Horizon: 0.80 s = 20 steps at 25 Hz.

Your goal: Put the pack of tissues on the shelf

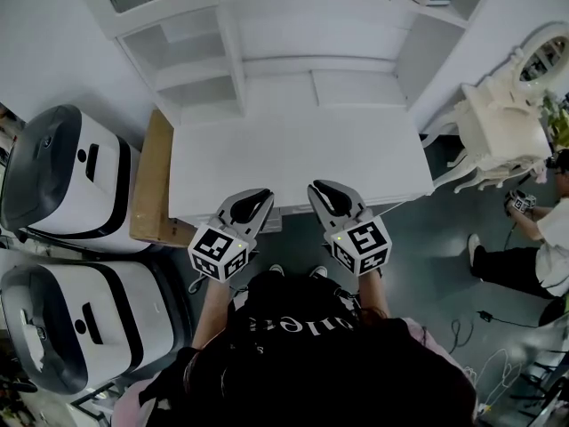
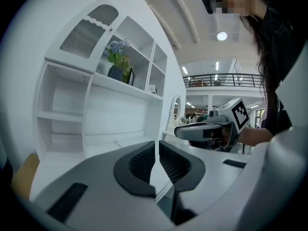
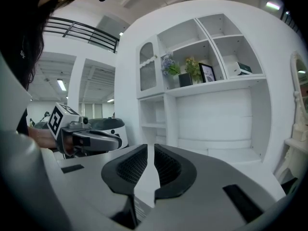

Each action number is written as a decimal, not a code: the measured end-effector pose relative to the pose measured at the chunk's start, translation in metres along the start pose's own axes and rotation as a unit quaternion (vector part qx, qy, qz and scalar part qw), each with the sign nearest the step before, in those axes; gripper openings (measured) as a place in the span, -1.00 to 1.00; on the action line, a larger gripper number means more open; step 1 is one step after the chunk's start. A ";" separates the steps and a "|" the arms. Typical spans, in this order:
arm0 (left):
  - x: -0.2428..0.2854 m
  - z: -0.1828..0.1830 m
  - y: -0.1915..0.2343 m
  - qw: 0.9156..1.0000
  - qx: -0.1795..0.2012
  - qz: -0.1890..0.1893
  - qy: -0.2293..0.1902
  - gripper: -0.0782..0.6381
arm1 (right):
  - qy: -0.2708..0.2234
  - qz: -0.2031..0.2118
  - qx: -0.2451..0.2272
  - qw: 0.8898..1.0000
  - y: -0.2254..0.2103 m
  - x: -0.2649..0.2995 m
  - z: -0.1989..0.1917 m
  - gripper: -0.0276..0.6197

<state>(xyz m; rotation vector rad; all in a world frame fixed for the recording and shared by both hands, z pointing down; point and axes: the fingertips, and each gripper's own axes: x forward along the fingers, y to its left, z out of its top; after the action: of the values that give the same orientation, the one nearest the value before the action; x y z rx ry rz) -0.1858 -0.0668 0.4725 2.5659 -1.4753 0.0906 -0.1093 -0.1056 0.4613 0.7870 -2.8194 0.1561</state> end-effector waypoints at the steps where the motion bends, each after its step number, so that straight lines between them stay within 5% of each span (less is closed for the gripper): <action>1: -0.002 0.000 0.001 1.000 -0.001 0.000 0.000 -0.67 | 0.002 0.001 -0.002 1.000 0.002 0.001 0.000 -0.69; 20: -0.037 -0.009 0.007 1.000 0.005 -0.021 0.006 -0.67 | 0.012 -0.019 -0.010 1.000 0.037 0.010 -0.008 -0.69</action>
<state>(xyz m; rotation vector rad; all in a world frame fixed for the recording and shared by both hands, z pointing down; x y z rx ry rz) -0.2098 -0.0370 0.4771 2.5986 -1.4200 0.1083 -0.1359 -0.0782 0.4699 0.8271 -2.7779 0.1300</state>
